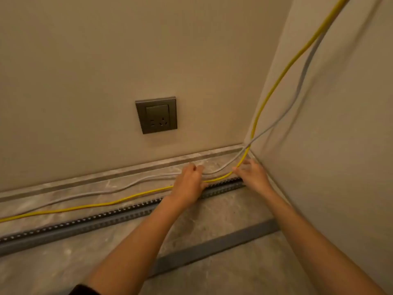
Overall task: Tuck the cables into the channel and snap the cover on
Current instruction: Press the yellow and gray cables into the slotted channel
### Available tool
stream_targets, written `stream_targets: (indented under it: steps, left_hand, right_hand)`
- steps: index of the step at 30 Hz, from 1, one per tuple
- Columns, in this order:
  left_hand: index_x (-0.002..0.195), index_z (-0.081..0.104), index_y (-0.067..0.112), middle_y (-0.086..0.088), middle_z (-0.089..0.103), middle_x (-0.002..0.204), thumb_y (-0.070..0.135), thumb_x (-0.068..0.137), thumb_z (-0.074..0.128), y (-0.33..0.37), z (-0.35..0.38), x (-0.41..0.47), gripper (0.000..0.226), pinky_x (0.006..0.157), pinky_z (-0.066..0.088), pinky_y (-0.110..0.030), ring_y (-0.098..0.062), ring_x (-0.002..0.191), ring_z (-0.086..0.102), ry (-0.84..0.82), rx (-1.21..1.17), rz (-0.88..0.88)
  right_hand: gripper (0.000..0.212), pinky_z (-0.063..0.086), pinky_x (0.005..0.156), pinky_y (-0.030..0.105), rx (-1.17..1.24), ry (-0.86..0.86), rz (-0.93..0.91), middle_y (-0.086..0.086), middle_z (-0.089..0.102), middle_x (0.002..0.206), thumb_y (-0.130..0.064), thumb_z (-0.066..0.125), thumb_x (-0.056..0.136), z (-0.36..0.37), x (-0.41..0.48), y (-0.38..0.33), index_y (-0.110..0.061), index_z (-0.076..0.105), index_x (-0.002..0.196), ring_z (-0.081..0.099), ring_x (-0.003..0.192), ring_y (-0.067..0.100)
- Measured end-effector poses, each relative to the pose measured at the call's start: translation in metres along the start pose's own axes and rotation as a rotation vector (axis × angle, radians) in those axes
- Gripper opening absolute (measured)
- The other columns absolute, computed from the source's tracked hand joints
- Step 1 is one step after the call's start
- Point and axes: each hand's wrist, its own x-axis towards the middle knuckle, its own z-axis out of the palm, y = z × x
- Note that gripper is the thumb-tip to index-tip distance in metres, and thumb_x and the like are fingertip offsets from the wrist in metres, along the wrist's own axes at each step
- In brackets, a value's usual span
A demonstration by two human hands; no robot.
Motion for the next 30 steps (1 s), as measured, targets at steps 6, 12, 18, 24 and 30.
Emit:
stream_targets:
  steps: [6,12,18,24,30]
  left_hand:
    - [0.111,0.059,0.01,-0.014,0.054,0.122,0.029,0.093,0.05,-0.003,-0.001,0.023,0.028,0.105,0.031,-0.045,-0.032,0.118,0.046,-0.052,0.16,-0.135]
    - [0.09,0.068,0.002,-0.016,0.061,0.095,0.022,0.094,0.049,-0.002,0.001,0.012,0.028,0.072,0.043,-0.035,-0.033,0.09,0.06,0.191,-0.006,0.031]
    - [0.098,0.069,0.003,-0.014,0.06,0.1,0.025,0.095,0.046,0.01,0.008,0.007,0.032,0.071,0.043,-0.037,-0.033,0.091,0.059,0.112,0.081,0.123]
    - [0.103,0.07,0.009,-0.011,0.061,0.106,0.03,0.087,0.06,0.008,0.013,0.008,0.028,0.082,0.042,-0.033,-0.029,0.103,0.054,0.171,-0.061,0.285]
    - [0.093,0.059,0.016,-0.01,0.059,0.097,0.053,0.09,0.04,0.01,0.007,0.013,0.042,0.075,0.042,-0.034,-0.027,0.094,0.056,-0.046,-0.124,0.064]
  right_hand:
    - [0.006,0.047,0.044,0.013,0.332,-0.057,-0.024,0.001,0.054,0.065,-0.013,0.051,0.093,-0.003,0.011,-0.001,-0.012,0.053,0.088,0.06,0.046,0.0]
    - [0.026,0.052,0.045,0.011,0.584,-0.178,0.095,0.012,0.053,0.068,0.002,0.038,0.096,-0.007,0.015,-0.016,-0.008,0.05,0.075,0.063,0.045,0.007]
    - [0.02,0.051,0.076,0.029,0.77,-0.289,0.096,0.009,0.057,0.078,0.007,0.041,0.088,-0.008,0.005,-0.017,-0.011,0.05,0.083,0.06,0.074,0.02]
    - [0.027,0.049,0.064,0.031,0.661,-0.146,0.08,0.007,0.053,0.067,0.002,0.043,0.093,-0.003,0.003,-0.017,-0.015,0.04,0.072,0.054,0.061,0.017]
    - [0.033,0.041,0.057,0.024,0.808,-0.139,-0.011,0.008,0.042,0.061,0.011,0.035,0.092,-0.005,-0.002,-0.009,-0.016,0.035,0.073,0.044,0.056,0.016]
